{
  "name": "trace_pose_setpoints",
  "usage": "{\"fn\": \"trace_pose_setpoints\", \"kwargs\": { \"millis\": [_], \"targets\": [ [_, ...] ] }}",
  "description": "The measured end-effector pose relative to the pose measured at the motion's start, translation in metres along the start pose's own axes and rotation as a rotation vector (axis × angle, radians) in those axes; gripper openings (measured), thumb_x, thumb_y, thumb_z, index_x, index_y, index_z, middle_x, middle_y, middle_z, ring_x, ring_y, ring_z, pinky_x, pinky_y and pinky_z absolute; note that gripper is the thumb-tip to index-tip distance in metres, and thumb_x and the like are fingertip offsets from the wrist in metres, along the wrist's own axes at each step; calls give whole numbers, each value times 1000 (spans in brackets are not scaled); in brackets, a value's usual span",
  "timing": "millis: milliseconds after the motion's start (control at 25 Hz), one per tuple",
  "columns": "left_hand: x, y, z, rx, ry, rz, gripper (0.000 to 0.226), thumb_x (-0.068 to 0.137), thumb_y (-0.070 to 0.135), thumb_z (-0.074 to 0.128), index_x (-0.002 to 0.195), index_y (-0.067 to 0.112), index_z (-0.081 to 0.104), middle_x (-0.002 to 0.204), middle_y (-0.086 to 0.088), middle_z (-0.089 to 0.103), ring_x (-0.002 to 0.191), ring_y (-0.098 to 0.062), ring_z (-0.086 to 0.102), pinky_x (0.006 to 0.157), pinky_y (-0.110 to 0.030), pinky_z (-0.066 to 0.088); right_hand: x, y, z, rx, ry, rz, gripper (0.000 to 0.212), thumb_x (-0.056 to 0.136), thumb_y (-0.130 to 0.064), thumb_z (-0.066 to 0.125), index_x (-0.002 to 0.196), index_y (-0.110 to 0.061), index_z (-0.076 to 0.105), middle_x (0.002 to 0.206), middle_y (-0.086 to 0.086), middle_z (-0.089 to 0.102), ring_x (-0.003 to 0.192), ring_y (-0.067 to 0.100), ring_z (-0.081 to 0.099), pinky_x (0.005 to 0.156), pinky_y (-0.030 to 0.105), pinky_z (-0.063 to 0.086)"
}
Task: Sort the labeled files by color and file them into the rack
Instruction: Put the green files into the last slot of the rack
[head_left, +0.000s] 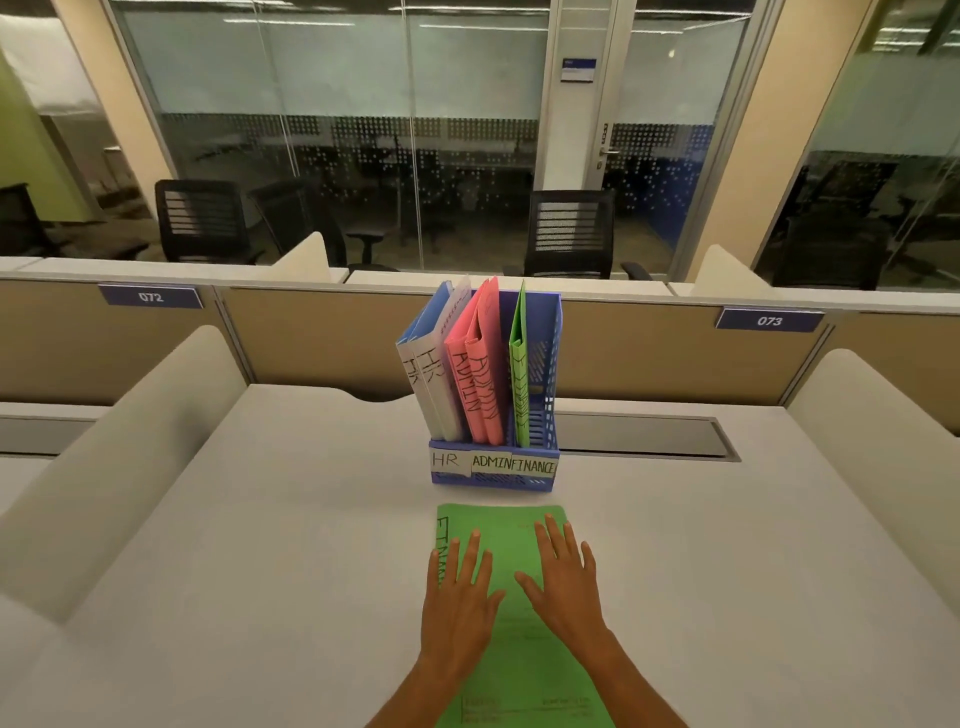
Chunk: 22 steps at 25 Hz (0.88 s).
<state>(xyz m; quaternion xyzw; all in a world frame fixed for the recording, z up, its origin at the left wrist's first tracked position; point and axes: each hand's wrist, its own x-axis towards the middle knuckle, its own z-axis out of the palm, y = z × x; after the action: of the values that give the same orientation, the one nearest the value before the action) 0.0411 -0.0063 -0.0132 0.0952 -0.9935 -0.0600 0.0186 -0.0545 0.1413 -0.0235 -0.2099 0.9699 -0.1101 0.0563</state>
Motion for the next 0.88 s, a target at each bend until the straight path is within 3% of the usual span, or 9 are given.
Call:
{"fn": "trace_pose_setpoints", "kwargs": {
  "millis": [80, 200, 280, 400, 480, 520, 680, 760, 880],
  "targets": [
    [-19, -5, 14, 11, -15, 10, 65, 96, 57, 21, 127, 23, 67, 149, -4, 46, 140, -28, 44, 119, -48, 0, -16, 1, 10, -1, -34, 7, 78, 95, -60, 37, 156, -24, 4, 166, -1, -6, 153, 23, -6, 122, 44, 1],
    [-46, -17, 35, 29, 25, -14, 76, 98, 54, 2, 127, 23, 66, 160, -5, 29, 152, -21, -8, 116, -48, 4, -36, 1, 23, -3, -82, 27, 78, 95, -60, 38, 156, -24, 5, 165, -1, -7, 153, 23, -5, 122, 44, 3],
    [-60, -23, 44, 17, -8, -31, 77, 98, 55, 1, 129, 22, 64, 163, -6, 17, 150, -20, -22, 114, -48, 4, -48, 0, 28, -4, -109, 40, 79, 95, -60, 38, 156, -23, 5, 166, -1, -7, 153, 24, -5, 123, 44, 5],
    [-71, -25, 45, -64, -166, -40, 75, 97, 58, 7, 127, 24, 66, 145, -6, 53, 150, -28, 11, 118, -45, -2, -61, -1, 36, -2, -146, 57, 80, 94, -62, 38, 156, -22, 6, 166, -1, -5, 153, 23, -3, 123, 44, 8],
    [-77, -25, 41, -112, -268, -57, 65, 93, 62, 26, 130, 24, 64, 143, -5, 55, 138, -29, 44, 121, -42, -3, -69, -2, 40, 13, -168, 69, 81, 94, -62, 39, 156, -22, 7, 166, -1, -4, 153, 24, -2, 123, 45, 9],
    [-79, -26, 46, -107, -239, -61, 63, 90, 61, 35, 137, 25, 58, 149, -5, 48, 137, -29, 47, 123, -42, 3, -73, -2, 42, 16, -180, 77, 81, 94, -62, 39, 156, -22, 7, 166, -1, -4, 153, 24, -2, 123, 45, 10],
    [-79, -32, 66, -157, -251, -68, 69, 99, 55, 28, 156, 29, 0, 163, 1, -18, 152, -29, -10, 123, -42, 0, -91, 4, 52, 18, -240, 111, 79, 94, -61, 40, 156, -23, 8, 166, -1, 1, 153, 24, 2, 122, 47, 14],
    [-77, -28, 66, -218, -241, -79, 67, 101, 50, 30, 157, 27, 0, 163, 2, -19, 152, -30, -13, 125, -40, 0, -98, 9, 55, 33, -256, 111, 78, 94, -60, 41, 156, -23, 9, 166, -1, 1, 153, 24, 1, 123, 47, 12],
    [-71, -19, 56, -542, -133, -168, 58, 101, 31, 47, 153, 18, 26, 165, 1, 4, 152, -28, 6, 124, -34, 15, -99, 12, 54, 57, -277, 95, 79, 94, -58, 44, 156, -24, 9, 166, -1, 0, 153, 23, 0, 123, 46, 9]
  ]
}}
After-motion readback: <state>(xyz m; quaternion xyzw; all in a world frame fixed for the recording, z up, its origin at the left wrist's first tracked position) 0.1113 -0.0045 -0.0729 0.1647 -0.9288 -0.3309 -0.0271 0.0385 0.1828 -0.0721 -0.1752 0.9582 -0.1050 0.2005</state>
